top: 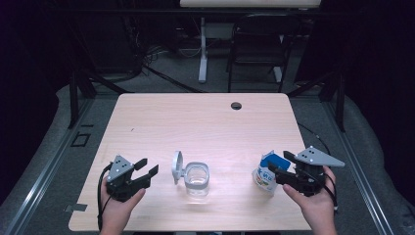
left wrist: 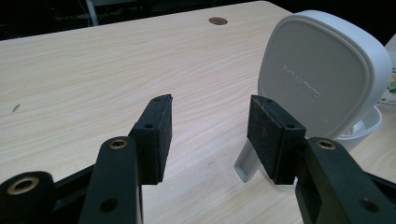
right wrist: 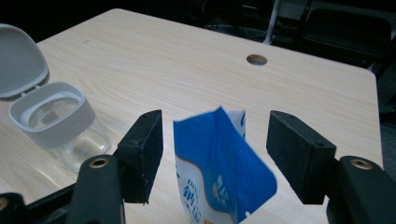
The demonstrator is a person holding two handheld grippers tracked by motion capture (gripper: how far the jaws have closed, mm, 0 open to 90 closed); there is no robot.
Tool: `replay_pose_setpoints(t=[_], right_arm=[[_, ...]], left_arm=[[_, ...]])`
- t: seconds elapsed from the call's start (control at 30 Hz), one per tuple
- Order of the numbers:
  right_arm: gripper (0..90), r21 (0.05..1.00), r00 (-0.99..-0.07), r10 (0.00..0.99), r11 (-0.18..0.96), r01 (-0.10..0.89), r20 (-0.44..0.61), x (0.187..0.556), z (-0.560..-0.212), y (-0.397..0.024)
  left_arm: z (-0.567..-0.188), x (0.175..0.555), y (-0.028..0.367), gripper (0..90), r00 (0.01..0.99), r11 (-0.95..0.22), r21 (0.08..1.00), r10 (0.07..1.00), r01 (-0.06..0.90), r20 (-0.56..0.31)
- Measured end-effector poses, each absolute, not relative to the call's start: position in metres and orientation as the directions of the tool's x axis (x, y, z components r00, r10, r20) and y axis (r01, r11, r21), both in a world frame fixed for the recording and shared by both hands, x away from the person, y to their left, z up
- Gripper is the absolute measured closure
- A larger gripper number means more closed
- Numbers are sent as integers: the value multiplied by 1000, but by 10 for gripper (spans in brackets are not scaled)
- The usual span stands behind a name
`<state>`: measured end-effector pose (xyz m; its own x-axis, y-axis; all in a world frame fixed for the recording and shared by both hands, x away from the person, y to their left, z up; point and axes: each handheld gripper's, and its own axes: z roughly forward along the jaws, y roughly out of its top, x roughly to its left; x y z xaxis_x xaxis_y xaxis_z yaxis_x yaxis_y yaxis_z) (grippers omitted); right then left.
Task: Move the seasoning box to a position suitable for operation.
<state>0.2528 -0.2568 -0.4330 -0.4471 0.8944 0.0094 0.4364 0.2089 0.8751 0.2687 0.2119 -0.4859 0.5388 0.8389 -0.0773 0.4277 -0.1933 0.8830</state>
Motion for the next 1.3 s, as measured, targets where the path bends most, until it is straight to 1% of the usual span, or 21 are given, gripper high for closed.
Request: replay_pose_setpoints(t=[0.17,0.47,0.8,1.0,1.3], right_arm=[[365,872,-430,902,190,452,26,254,-447,-258],[372,856,-444,896,223,467,9,255,-476,-251],[366,865,-439,898,248,436,-36,254,-506,-250],[367,874,-437,899,242,421,-38,254,-512,-253],[326,872,-439,898,227,434,-15,257,-523,-255]], left_arm=[[-485,268,213,506,540,-196,884,838,425,-74],[-486,268,214,506,533,-186,883,842,430,-82],[-487,268,217,505,524,-179,884,848,432,-84],[-487,268,218,505,524,-180,884,848,431,-82],[-487,269,219,504,522,-184,882,849,433,-80]])
